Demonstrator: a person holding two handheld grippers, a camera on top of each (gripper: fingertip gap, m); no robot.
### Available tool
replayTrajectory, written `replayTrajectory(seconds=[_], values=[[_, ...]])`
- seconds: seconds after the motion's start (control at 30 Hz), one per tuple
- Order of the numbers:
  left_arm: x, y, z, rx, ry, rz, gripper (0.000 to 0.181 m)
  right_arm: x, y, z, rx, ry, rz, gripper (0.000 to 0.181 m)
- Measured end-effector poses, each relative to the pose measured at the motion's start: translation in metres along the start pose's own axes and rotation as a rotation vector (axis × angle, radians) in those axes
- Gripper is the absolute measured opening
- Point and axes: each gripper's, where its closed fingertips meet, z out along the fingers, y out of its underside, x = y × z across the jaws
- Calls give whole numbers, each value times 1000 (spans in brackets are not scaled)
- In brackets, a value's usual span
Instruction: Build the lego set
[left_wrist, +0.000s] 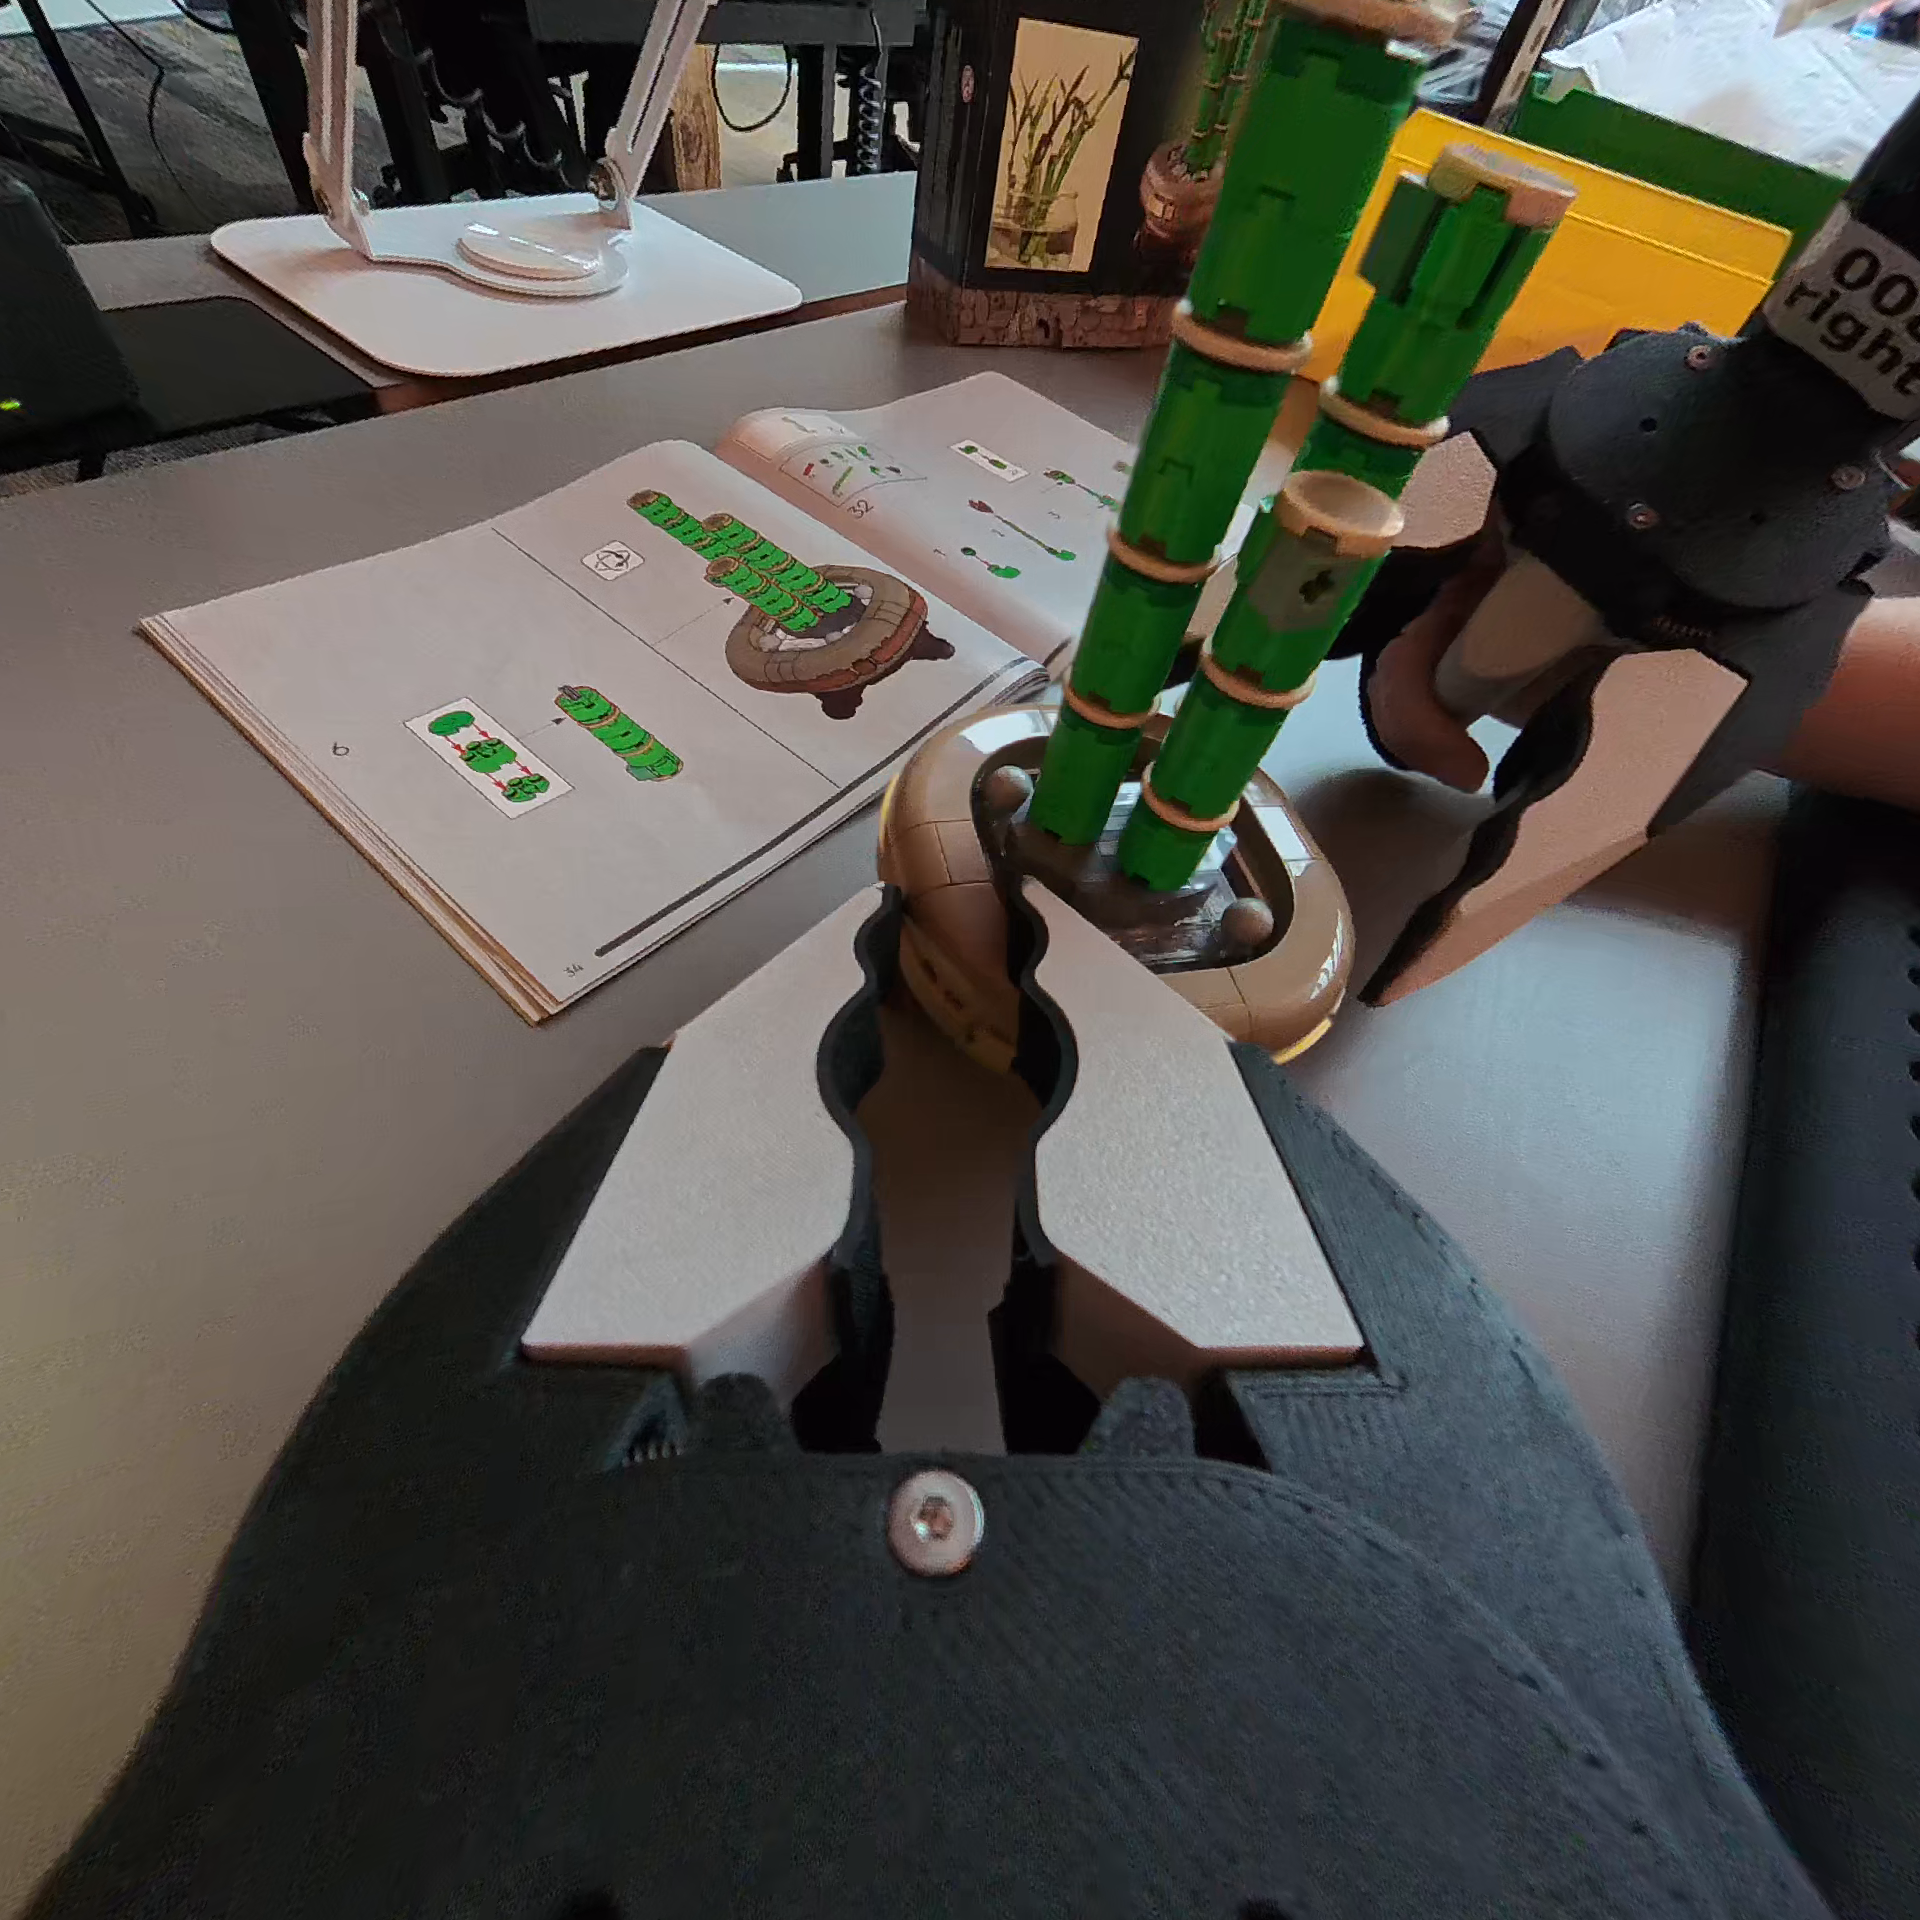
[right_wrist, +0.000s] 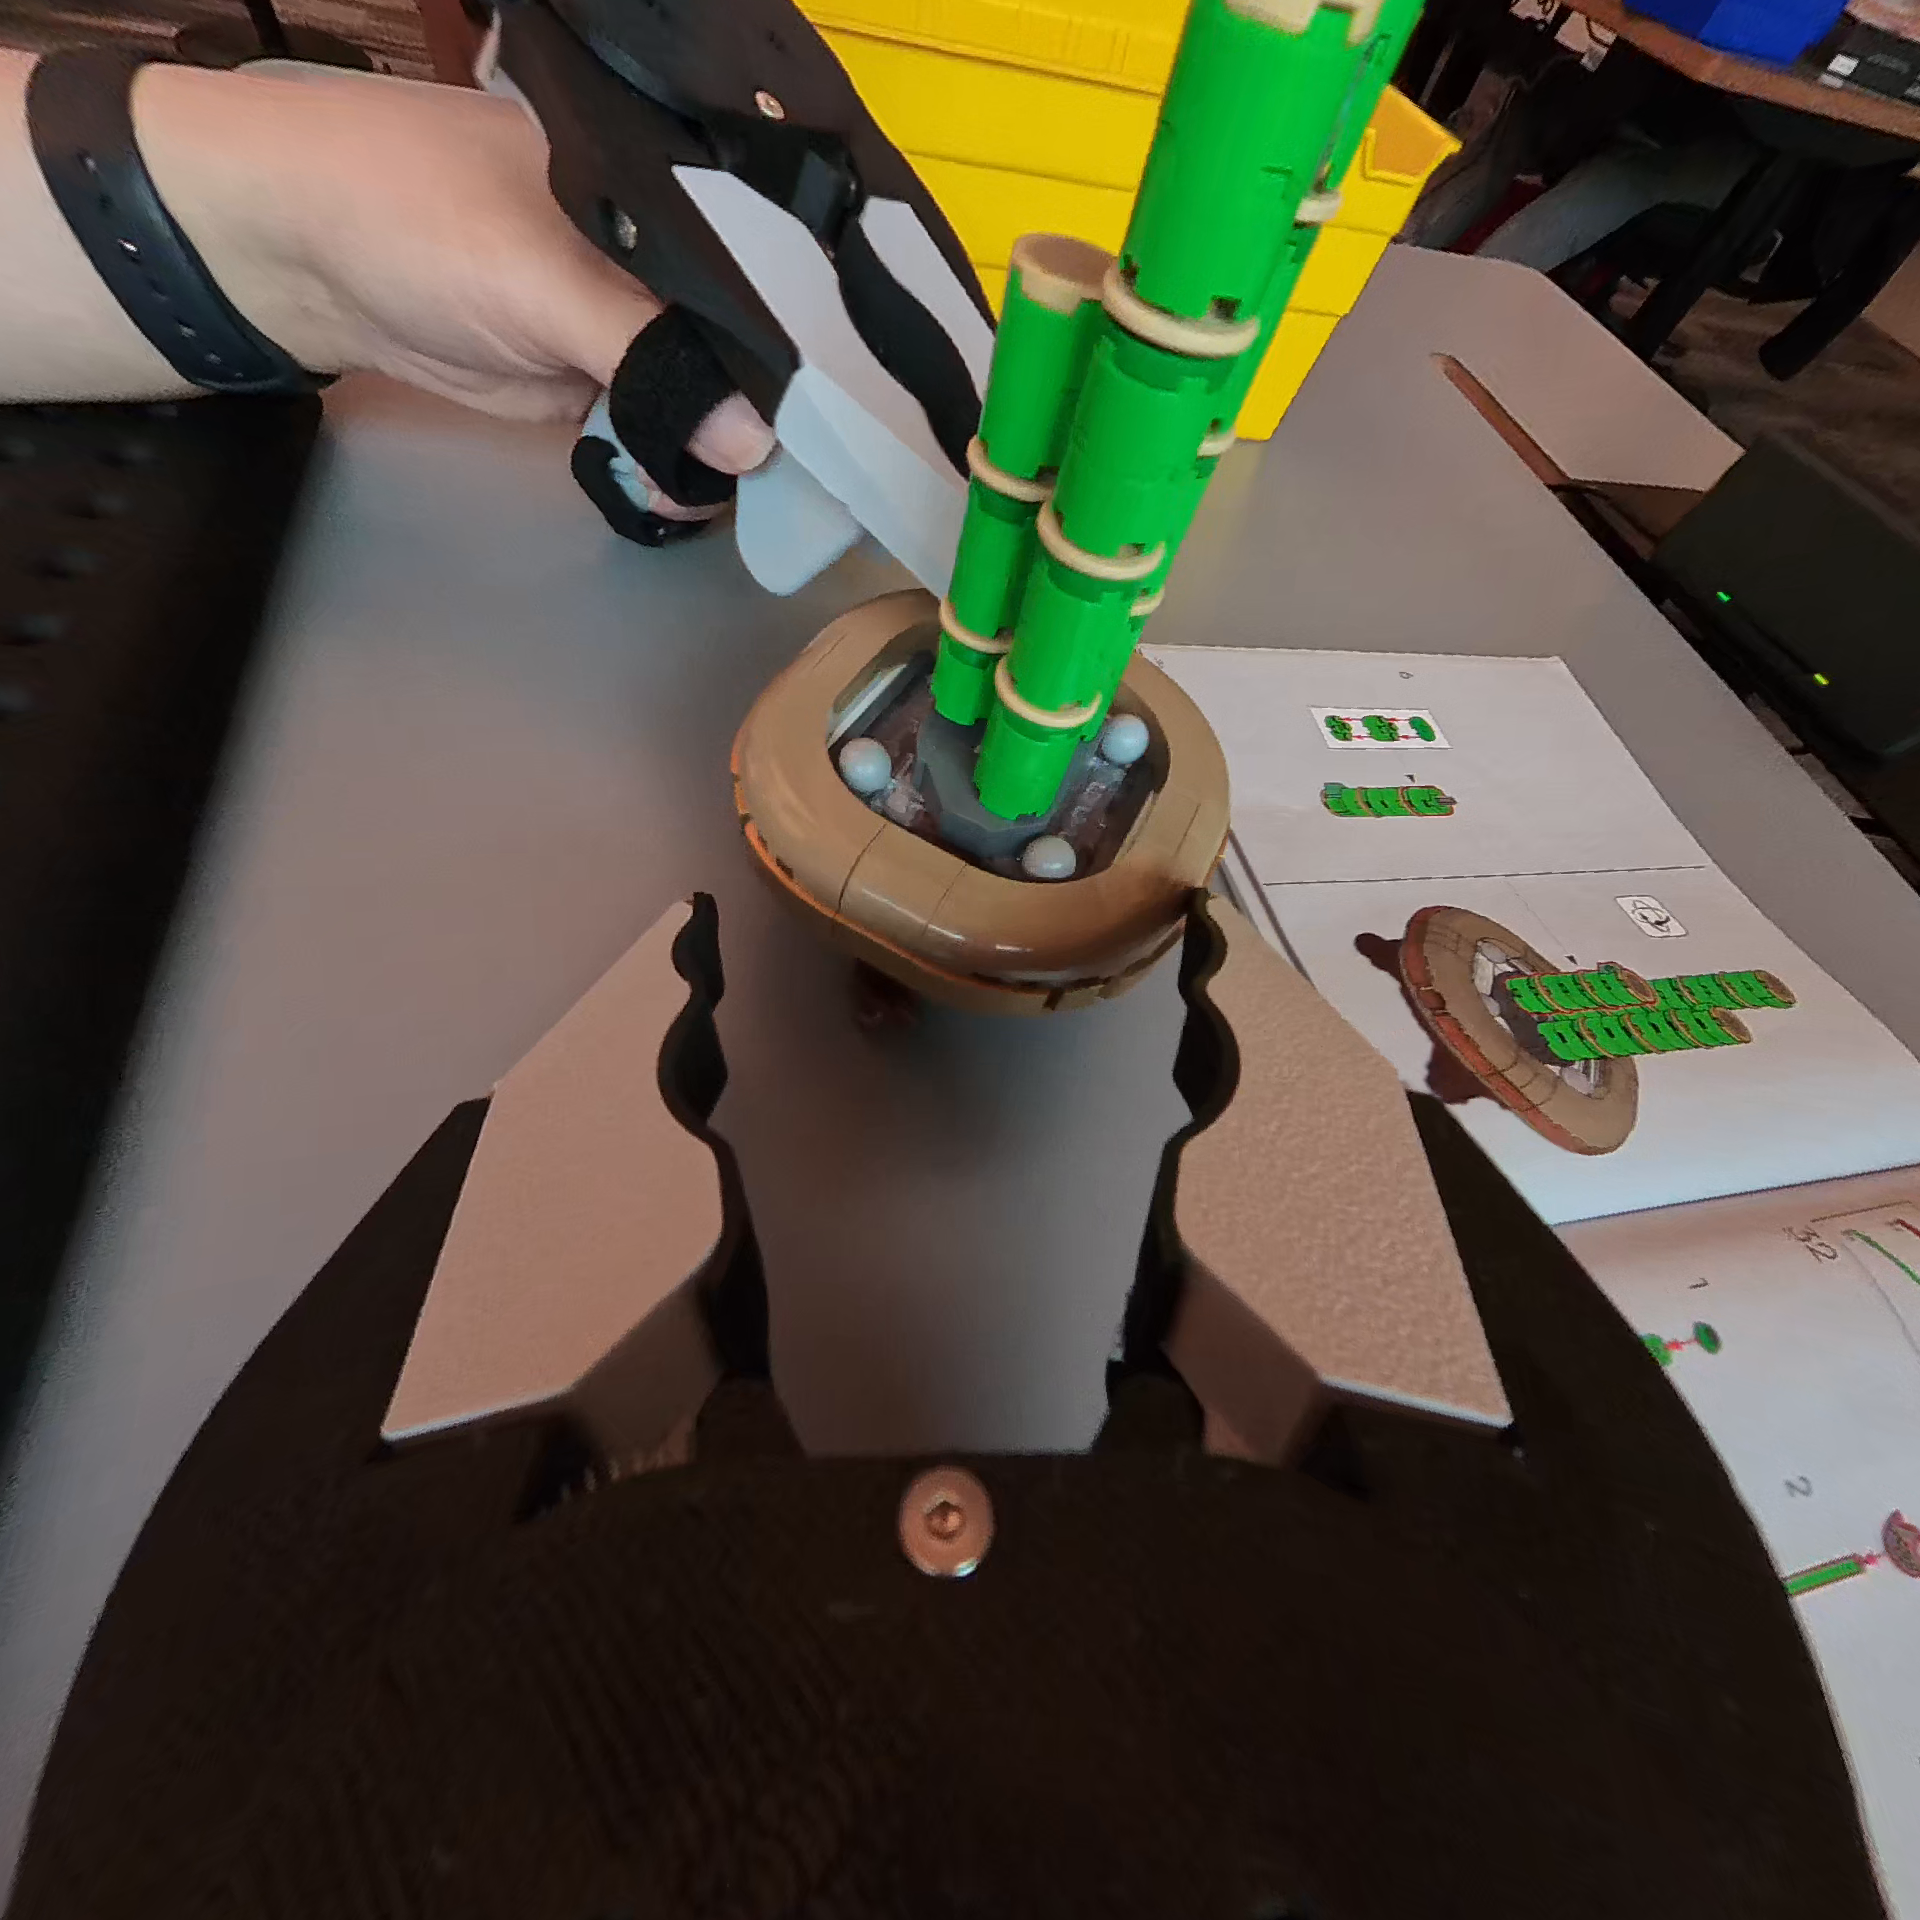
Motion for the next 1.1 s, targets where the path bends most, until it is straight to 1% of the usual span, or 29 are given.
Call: replayTrajectory(seconds=[0.2,0.43,0.67,0.8,1.1], values=[[-5,0,0,3,-2,-33,16,-12,-4,1,-8,28,-44,87],[-5,0,0,3,-10,-23,16,-17,-9,4,7,68,-118,87],[-5,-1,0,5,-22,-10,16,-10,-8,4,16,106,-126,88],[-5,-1,0,4,-25,-8,16,-8,-9,3,37,119,-148,84],[-5,0,-1,0,-33,7,18,-10,-2,7,7,118,-200,84]])
